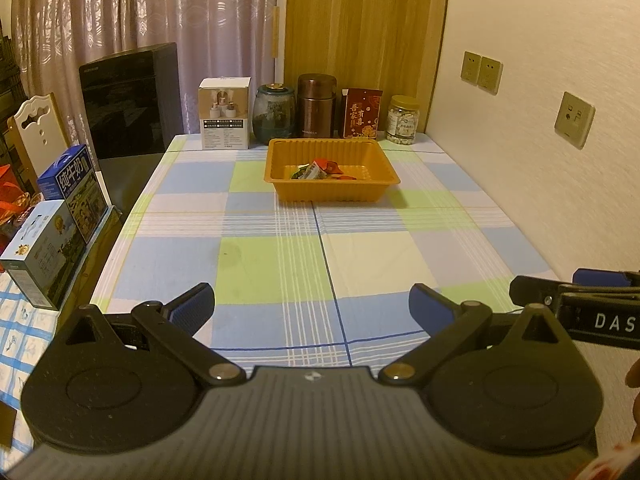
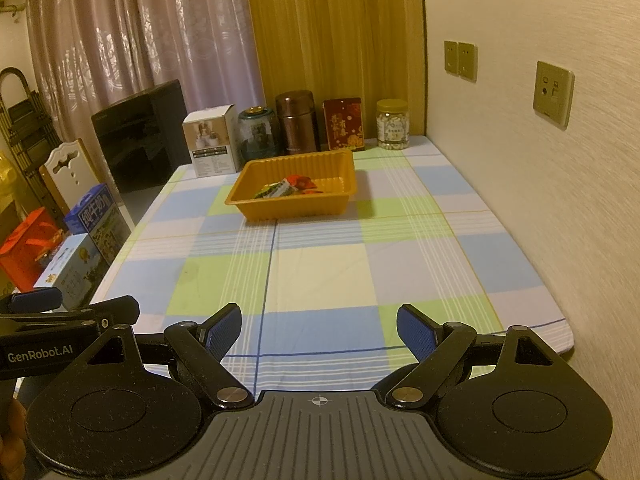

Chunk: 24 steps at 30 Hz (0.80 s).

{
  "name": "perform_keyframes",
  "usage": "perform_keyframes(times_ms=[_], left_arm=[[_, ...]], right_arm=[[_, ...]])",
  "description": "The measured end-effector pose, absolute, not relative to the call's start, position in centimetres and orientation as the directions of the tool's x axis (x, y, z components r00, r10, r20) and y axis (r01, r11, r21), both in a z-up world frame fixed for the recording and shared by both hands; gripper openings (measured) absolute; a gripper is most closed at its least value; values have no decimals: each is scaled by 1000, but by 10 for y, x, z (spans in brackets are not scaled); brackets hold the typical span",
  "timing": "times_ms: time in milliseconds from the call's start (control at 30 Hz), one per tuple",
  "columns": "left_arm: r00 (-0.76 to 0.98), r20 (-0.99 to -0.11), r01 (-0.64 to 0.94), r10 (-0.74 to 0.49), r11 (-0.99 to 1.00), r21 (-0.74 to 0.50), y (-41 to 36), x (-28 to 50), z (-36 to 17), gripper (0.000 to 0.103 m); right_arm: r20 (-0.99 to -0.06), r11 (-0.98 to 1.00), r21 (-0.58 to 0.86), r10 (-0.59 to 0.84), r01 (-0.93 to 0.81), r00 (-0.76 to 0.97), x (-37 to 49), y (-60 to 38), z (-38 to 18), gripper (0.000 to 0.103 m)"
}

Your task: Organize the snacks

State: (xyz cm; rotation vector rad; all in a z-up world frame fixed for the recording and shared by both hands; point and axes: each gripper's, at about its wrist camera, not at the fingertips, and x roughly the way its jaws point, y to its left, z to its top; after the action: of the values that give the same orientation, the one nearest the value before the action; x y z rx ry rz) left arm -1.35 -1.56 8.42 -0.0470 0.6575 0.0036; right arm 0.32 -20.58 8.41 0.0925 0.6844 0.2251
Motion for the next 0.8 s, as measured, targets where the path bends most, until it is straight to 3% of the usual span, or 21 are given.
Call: perform_keyframes(times_ms=[800], left_arm=[[788, -616, -21, -13, 999, -47, -14, -14, 83, 103]], right_arm=[[-619, 972, 159, 235, -174, 749, 4, -202, 83, 85]])
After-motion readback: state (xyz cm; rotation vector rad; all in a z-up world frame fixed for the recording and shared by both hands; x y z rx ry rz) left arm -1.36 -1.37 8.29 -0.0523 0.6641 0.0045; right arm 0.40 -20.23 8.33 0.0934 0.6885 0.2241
